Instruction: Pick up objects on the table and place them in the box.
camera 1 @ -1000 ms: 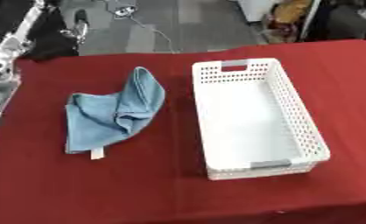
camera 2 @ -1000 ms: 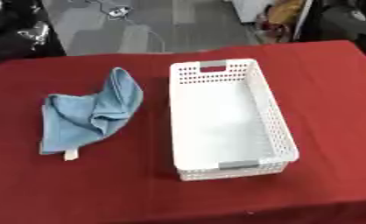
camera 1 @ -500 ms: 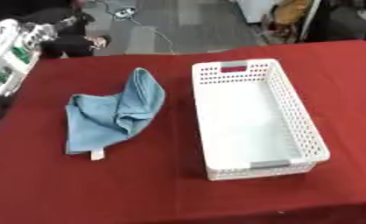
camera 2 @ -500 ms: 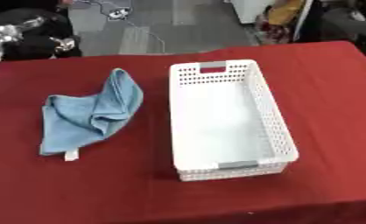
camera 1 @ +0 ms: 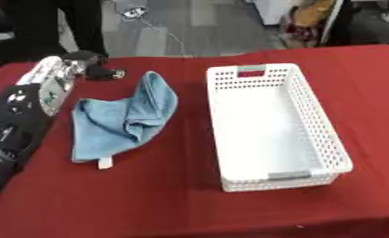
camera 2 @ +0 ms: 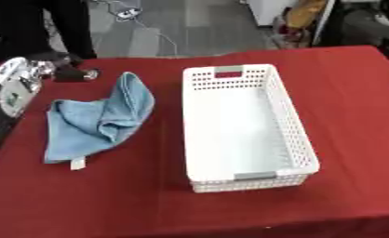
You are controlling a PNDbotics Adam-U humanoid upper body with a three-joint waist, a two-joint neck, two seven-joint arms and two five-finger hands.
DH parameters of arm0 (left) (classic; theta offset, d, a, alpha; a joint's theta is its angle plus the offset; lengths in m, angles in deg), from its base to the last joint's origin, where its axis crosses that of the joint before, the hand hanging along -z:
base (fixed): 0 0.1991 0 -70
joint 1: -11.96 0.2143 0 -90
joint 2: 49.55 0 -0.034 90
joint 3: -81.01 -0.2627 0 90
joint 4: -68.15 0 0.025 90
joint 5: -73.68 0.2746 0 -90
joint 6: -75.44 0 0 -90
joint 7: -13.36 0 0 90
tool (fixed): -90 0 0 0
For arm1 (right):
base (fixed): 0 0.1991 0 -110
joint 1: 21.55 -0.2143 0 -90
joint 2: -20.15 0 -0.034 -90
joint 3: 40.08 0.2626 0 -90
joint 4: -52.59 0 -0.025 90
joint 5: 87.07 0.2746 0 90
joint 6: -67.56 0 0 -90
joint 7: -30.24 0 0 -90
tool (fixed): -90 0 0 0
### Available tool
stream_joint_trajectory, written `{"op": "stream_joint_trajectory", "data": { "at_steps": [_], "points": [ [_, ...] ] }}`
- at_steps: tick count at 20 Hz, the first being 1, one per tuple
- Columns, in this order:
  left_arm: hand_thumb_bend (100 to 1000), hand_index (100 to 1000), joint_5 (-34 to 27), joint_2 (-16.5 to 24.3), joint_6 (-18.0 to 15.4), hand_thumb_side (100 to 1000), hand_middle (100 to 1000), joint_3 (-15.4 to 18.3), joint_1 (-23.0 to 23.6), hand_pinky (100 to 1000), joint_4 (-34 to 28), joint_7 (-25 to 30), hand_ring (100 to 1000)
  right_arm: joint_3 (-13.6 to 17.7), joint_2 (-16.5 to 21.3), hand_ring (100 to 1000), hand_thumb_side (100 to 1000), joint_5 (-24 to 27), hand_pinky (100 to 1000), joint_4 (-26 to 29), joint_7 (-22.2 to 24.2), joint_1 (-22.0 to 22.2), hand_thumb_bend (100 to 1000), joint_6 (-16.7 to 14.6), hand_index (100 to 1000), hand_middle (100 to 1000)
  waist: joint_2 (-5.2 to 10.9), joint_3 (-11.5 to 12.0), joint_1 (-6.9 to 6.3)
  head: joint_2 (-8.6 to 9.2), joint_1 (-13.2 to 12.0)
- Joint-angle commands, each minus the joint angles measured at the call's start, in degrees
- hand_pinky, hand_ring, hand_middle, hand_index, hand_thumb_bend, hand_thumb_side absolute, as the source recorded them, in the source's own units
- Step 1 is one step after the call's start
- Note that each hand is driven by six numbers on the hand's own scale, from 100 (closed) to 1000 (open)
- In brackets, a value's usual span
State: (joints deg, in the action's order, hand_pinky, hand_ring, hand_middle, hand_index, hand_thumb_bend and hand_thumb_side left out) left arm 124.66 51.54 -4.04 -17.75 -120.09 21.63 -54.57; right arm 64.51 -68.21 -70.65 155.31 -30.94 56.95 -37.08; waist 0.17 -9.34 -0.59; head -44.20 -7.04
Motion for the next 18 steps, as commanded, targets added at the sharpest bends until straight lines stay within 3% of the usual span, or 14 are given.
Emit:
{"op": "stream_joint_trajectory", "data": {
  "at_steps": [1,8,18],
  "points": [
    [514,957,2.0,-0.9,-1.0,980,875,0.6,-1.9,795,1.8,-1.1,833,0.1,0.9,954,931,0.1,814,0.7,0.2,-0.5,100,-0.2,1000,885,0.42,0.0,0.11,0.09,-0.4],
    [558,953,3.8,-2.7,-4.2,1000,871,-2.0,-1.2,804,0.3,1.8,827,0.1,0.9,953,932,0.2,814,0.7,0.1,-0.7,100,-0.1,1000,885,0.47,-0.1,0.07,0.09,-0.4],
    [590,938,2.2,-2.0,-6.6,1000,850,-5.3,0.3,806,-4.8,6.7,804,0.1,1.0,953,933,0.2,814,0.7,0.2,-0.6,100,-0.1,1000,885,0.54,-0.2,-0.02,0.09,-0.3]
  ]
}}
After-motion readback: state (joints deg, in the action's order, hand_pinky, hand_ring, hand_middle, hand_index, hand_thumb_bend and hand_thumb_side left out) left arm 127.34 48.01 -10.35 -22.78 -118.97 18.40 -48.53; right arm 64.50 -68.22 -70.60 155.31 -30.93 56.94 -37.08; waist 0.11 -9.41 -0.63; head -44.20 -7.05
